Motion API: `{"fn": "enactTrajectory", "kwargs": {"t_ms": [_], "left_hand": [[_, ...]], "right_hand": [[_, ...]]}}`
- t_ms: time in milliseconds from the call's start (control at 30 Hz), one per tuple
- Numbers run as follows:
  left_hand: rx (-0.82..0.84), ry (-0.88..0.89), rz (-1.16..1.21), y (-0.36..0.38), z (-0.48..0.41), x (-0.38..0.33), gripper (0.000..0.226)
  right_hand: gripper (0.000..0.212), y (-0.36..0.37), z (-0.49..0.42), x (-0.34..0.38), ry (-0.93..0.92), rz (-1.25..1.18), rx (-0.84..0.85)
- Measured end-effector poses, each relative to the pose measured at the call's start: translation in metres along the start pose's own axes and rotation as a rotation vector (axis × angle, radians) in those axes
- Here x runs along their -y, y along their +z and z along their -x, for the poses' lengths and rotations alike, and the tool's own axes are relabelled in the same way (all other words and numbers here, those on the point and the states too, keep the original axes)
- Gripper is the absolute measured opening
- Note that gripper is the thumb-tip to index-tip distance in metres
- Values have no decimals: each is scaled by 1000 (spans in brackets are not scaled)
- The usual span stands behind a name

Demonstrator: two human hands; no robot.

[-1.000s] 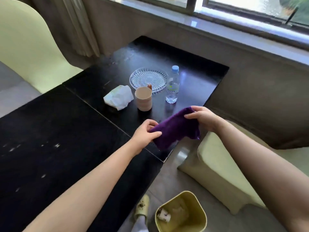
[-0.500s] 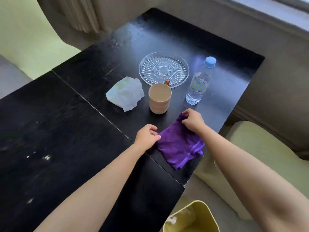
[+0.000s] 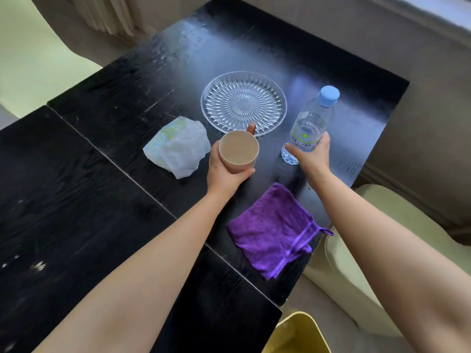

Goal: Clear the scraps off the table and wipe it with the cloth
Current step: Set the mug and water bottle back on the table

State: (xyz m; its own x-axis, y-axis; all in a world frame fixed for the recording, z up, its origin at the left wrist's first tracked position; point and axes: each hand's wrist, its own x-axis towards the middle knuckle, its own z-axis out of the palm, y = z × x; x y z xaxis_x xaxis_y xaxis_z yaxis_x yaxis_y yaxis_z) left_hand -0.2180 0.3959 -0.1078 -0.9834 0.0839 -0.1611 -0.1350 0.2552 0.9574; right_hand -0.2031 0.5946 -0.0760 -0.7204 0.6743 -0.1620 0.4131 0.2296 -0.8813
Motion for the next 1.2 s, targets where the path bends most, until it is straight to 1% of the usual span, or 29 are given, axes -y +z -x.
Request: {"fn": "enactTrajectory", "kwargs": {"t_ms": [133, 233, 333, 433, 500, 600, 767, 900, 967, 1067, 1133, 1200], "left_hand": [[21, 29, 26, -8, 1, 1, 91], [50, 9, 40, -24, 11, 2, 92], [88, 18, 70, -52, 23, 1, 89], [90, 20, 66, -91, 42, -1, 94], [50, 28, 57, -121, 58, -1, 99], [-48, 16, 46, -168, 87, 3, 96], [-279, -55, 52, -235, 136, 24, 91], [-454, -105, 59, -280, 164, 44, 92], [-480, -142, 64, -302, 174, 56, 92], [-428, -195, 53, -335, 183, 74, 90], [-395, -221, 33, -354, 186, 85, 92], [-400, -237, 30, -368, 188, 95, 93]], "right_hand": [[65, 7, 0, 6, 5, -74, -11], [57, 11, 10, 6, -40, -69, 45], [52, 17, 29, 12, -93, -70, 167], [54, 30, 51, 24, -152, -135, 374], [57, 43, 67, 34, -184, -157, 500], [61, 70, 93, 48, -203, -165, 648], [60, 128, 142, 67, -267, -94, 881], [65, 178, 183, 82, -333, -56, 1027], [66, 199, 200, 86, -346, -46, 1104], [70, 225, 220, 90, -337, -16, 1214], [70, 241, 229, 91, -344, 15, 1259], [68, 256, 233, 90, -359, 46, 1267]]}}
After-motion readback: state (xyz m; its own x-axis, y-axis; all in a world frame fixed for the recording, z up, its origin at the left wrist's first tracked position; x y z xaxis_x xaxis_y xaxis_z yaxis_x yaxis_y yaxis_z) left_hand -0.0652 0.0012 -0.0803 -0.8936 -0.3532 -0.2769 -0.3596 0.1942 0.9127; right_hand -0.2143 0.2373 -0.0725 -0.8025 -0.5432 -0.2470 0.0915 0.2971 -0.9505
